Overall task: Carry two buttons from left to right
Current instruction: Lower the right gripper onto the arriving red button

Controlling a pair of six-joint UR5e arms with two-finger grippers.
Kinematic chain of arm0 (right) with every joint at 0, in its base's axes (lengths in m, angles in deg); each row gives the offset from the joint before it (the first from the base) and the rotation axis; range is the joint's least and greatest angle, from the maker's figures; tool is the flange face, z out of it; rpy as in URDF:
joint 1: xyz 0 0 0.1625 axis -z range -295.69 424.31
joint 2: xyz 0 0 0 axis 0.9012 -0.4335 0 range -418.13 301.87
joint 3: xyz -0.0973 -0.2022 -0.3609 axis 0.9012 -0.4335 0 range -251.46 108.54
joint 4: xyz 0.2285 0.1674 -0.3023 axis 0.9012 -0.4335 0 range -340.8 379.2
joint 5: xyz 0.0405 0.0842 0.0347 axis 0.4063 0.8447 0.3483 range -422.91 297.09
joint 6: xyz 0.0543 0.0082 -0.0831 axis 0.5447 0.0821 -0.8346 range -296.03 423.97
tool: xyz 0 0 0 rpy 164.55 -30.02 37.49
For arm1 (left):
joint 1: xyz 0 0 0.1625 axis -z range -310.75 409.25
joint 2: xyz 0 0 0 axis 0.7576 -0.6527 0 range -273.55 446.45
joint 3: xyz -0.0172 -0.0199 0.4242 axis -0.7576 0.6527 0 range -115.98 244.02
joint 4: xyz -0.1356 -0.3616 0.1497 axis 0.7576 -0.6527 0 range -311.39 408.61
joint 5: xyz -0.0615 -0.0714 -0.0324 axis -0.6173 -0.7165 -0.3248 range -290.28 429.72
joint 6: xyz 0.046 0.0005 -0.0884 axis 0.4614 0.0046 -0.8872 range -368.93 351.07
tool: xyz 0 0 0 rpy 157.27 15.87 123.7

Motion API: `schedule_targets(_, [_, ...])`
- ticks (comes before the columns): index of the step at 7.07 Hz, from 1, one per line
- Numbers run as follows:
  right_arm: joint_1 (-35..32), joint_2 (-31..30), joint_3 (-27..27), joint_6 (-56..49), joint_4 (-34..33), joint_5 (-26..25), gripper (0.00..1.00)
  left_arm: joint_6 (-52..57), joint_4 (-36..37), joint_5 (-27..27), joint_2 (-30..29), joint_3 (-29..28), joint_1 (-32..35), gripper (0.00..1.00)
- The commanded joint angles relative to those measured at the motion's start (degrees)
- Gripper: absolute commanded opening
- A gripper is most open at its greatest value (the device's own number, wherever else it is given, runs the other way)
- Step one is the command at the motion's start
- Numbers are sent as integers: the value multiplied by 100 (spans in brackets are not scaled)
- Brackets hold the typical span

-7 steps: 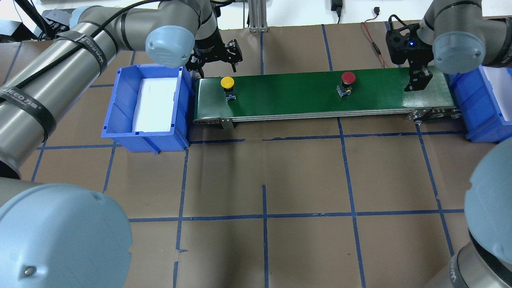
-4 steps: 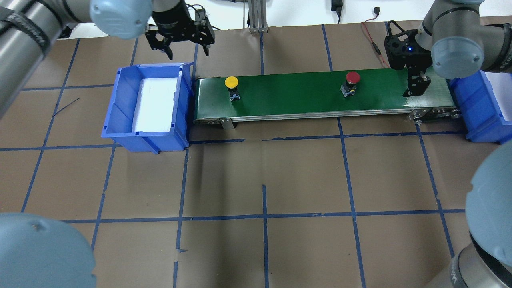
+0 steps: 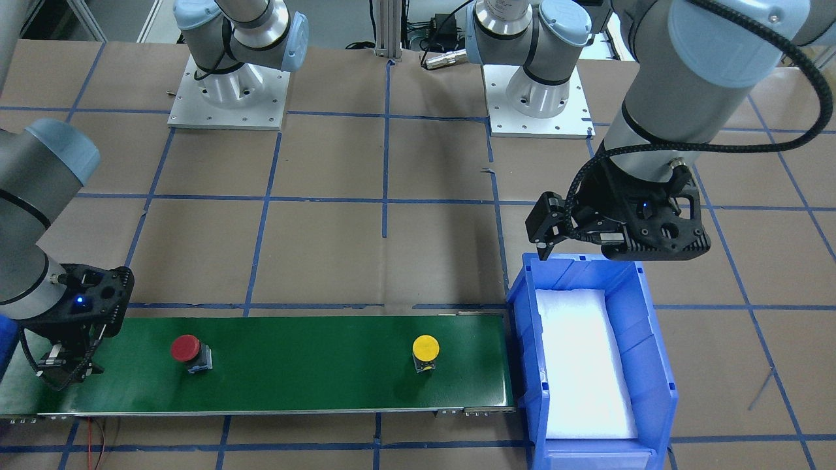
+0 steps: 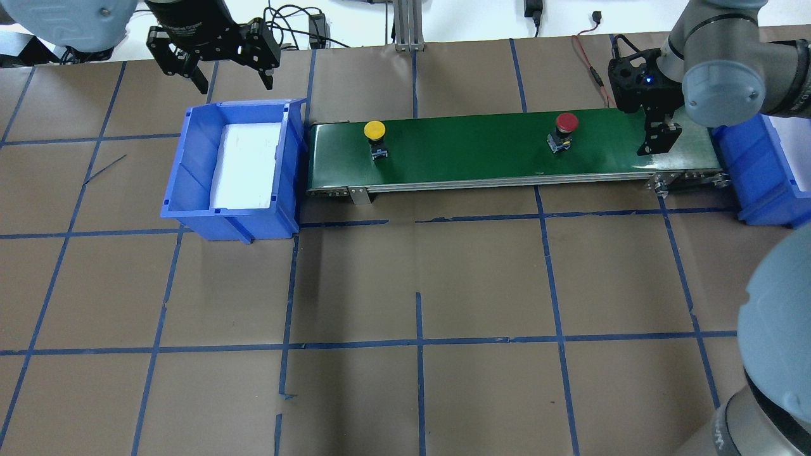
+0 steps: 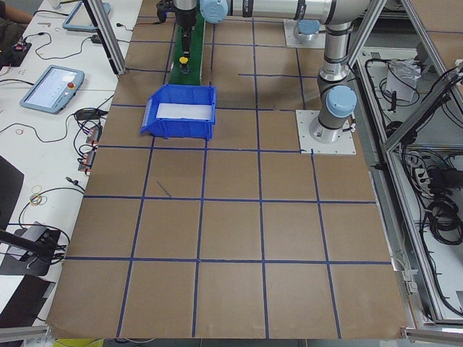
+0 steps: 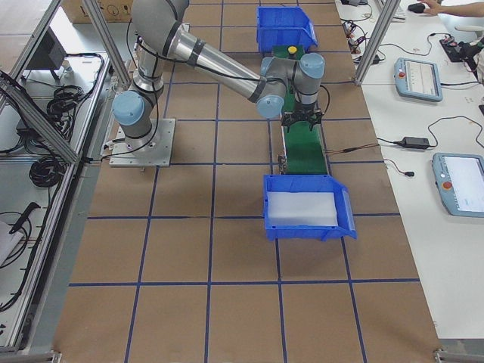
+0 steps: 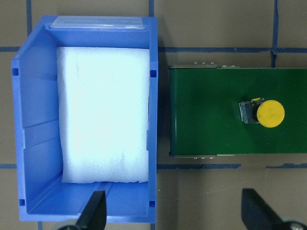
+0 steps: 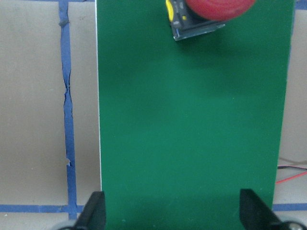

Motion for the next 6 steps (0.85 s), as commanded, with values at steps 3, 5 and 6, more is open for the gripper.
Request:
schedule_targets(3, [-9, 43, -197, -101, 83, 54, 97, 5, -211, -32, 196, 41, -22, 100])
schedule_targets(5, [-9, 35, -321, -243, 225, -24, 97, 5, -194, -49, 196, 49, -22, 100])
schedule_targets(6, [-9, 35, -286, -339, 225, -68, 97, 5, -194, -49, 196, 32, -22, 100])
